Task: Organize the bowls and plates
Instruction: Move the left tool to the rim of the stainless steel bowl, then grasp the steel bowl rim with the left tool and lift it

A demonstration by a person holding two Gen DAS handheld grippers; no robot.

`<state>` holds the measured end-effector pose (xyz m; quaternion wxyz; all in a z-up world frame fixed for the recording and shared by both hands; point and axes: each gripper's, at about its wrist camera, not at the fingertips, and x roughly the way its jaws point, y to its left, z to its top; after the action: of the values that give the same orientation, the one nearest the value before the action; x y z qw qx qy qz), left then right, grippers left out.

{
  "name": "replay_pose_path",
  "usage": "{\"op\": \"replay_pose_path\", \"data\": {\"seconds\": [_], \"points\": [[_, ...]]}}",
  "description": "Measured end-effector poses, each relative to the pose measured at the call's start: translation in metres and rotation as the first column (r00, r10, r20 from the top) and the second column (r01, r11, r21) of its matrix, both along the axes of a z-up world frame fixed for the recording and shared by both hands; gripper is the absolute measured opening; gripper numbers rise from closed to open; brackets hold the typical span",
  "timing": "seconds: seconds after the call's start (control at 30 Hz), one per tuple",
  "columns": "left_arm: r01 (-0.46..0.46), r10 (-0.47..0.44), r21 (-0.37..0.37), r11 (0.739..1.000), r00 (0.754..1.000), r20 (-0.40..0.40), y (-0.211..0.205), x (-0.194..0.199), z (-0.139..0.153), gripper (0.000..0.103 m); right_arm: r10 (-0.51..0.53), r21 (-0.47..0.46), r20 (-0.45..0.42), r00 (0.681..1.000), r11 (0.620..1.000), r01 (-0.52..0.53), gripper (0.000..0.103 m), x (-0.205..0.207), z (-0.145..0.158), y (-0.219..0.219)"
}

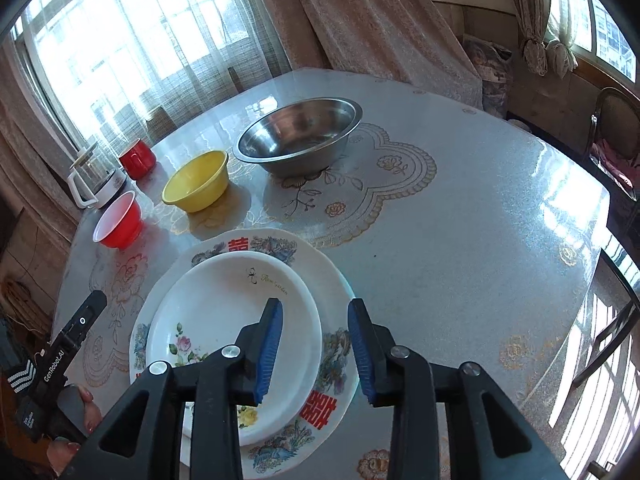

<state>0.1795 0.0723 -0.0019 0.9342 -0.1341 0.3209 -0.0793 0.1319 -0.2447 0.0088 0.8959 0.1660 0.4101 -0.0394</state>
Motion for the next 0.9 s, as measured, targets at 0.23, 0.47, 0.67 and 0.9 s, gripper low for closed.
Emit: {"op": "replay_pose_path", "data": {"seconds": [0.23,0.47,0.67,0.9], "points": [[-0.035,0.031,-0.029,0.999,0.993,-0.114,0.001,0.015,-0.012,0.098,-0.036,0.017,0.040,0.999,0.999,0.035,0.039,0.045,0.010,-0.047],[-0.004,0.004,-0.001,1.000,0.991,-0.135,-0.019,0.039,0.014,0.098,-0.008,0.072,0.054,0.998,0.997,0.004,0.040,0.113,0.014,-0.079],[0.061,-0.052,0.060,0.996,0.988,-0.147,-0.055,0.068,0.041,0.098,-0.030,0.157,0.025,0.999,0.987,0.026,0.040,0.166,0.003,-0.096],[0.159,-0.138,0.087,0.983,0.968,-0.210,-0.101,0.099,0.048,0.098,-0.045,0.212,-0.036,0.998,0.976,0.052,0.039,0.203,-0.024,-0.103]]}}
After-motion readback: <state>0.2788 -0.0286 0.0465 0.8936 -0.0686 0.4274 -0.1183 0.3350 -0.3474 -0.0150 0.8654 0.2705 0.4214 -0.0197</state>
